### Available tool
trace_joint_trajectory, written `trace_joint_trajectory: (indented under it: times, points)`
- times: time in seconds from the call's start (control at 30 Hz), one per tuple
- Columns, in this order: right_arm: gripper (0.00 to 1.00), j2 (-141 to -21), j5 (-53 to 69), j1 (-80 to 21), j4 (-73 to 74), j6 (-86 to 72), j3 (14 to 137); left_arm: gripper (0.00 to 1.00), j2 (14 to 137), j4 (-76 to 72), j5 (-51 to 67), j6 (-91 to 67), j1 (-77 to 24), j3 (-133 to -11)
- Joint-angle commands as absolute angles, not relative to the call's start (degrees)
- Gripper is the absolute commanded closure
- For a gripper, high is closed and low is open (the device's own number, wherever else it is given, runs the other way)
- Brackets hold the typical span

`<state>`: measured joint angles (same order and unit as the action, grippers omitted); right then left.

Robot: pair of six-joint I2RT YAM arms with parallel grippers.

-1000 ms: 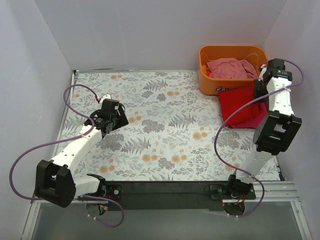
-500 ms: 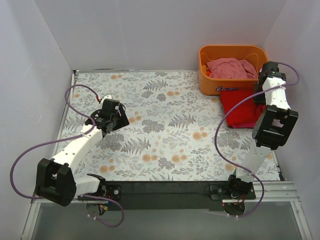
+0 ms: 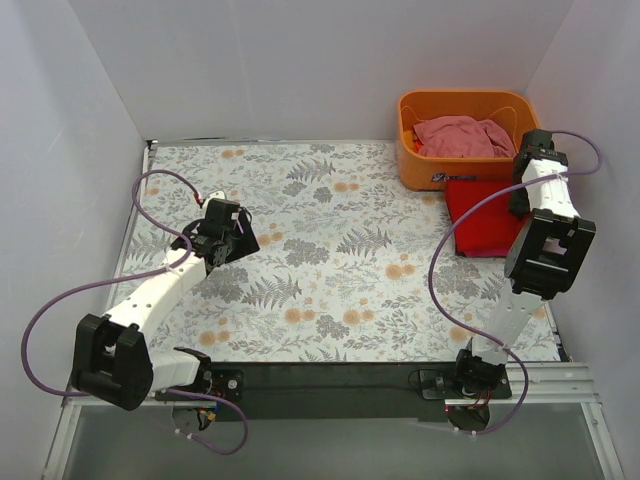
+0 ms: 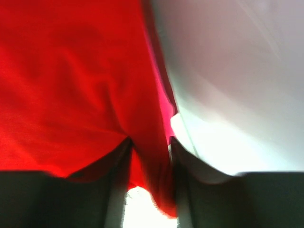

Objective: Fold and stack the t-shirts
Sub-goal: Neatly place the folded tshirt to the corner

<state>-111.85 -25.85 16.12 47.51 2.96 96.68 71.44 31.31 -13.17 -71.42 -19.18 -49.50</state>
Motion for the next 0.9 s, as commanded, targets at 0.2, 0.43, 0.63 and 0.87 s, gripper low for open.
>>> trace_joint_trajectory:
  times: [0.2, 0.43, 0.63, 0.87]
  points:
    - [0.41, -104.34, -29.12, 16.44, 44.83, -3.33, 98.27, 0.36, 71.46, 30.76, -12.74, -71.28, -18.90, -49.48]
    - [0.47, -94.85, -8.99, 16.44, 34.91, -6.76, 87.29, 0.37, 71.63, 30.59, -12.04, -71.19, -18.81, -49.39]
    - [0.47, -88.07, -3.10, 20.29, 23.66, -10.63, 73.58, 0.37, 71.72, 30.32, -11.43, -71.19, -18.81, -49.22]
    - [0.47, -86.14, 4.30, 26.18, 14.18, -11.95, 64.61, 0.37, 72.16, 30.15, -10.72, -71.02, -18.90, -49.13]
